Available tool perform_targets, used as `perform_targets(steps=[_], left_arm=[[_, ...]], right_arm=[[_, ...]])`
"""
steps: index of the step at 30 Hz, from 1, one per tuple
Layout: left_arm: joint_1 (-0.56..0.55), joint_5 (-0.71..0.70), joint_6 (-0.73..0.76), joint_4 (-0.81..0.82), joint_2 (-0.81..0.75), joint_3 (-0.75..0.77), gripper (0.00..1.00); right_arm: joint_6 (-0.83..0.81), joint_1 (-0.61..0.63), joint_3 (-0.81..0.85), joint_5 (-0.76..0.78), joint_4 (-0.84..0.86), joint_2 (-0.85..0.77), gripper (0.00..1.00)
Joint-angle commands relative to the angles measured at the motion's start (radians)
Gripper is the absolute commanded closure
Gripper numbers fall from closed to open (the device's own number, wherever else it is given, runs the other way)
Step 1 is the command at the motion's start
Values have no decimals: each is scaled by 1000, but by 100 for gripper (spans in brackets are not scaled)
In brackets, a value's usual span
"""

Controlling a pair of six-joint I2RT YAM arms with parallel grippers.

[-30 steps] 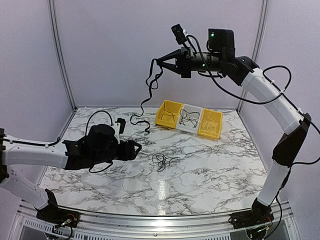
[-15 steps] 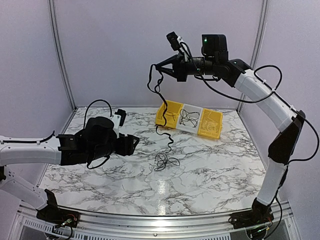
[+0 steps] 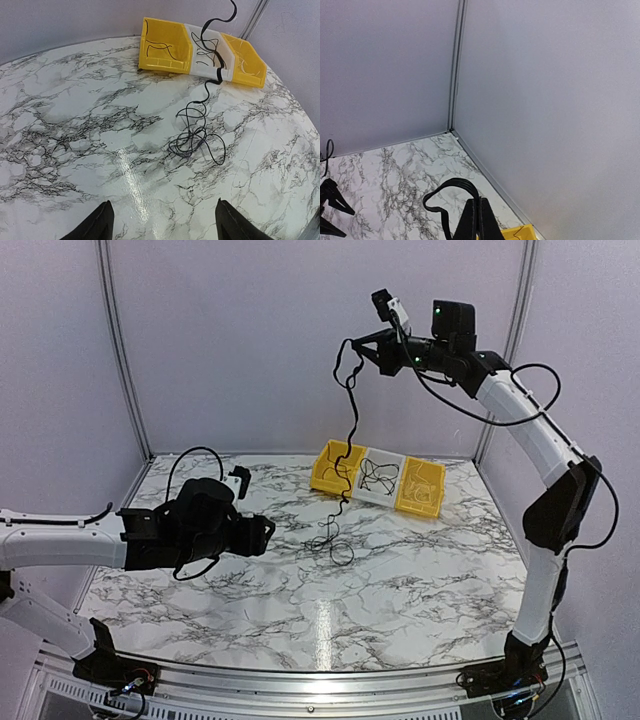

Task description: Untangle the cables

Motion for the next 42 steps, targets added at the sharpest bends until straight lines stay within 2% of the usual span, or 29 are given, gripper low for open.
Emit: perform_targets(steps=[1,5,11,16,23,27,31,34,37,38,39,40,41,42], left_arm=[[1,-2,-14,-36,25,39,27],[1,16,-26,-39,35,42,27],[1,23,-12,-3,66,36,27],[1,57,52,102,160,66,27],[1,81,116,211,329,186,26],[1,14,154,225,411,253,22],[6,-67,210,305,469,285,19],[30,-126,206,311,547,349,21],[73,-86,149,319,619,374,31],[90,-44,138,329,640,371,40],[100,13,144,350,655,359,61],[107,55,155,372,669,344,74],[109,68,154,376,678,330,79],[110,81,152,377,684,315,80]], right_arm=[[18,-76,125,54,64,76,100],[45,-93,166,23,81,97,100],[68,-49,149,-25,78,62,100],[51,23,149,-27,81,-2,100],[71,122,147,-25,101,-90,100],[97,167,156,-14,107,-127,100],[146,204,159,-14,94,-159,100],[156,225,178,-15,87,-174,100],[159,233,227,10,93,-177,100],[159,233,238,27,102,-180,100],[157,233,242,50,113,-188,100],[154,234,242,75,125,-200,100],[140,233,244,103,133,-209,100],[122,233,246,125,139,-216,100]])
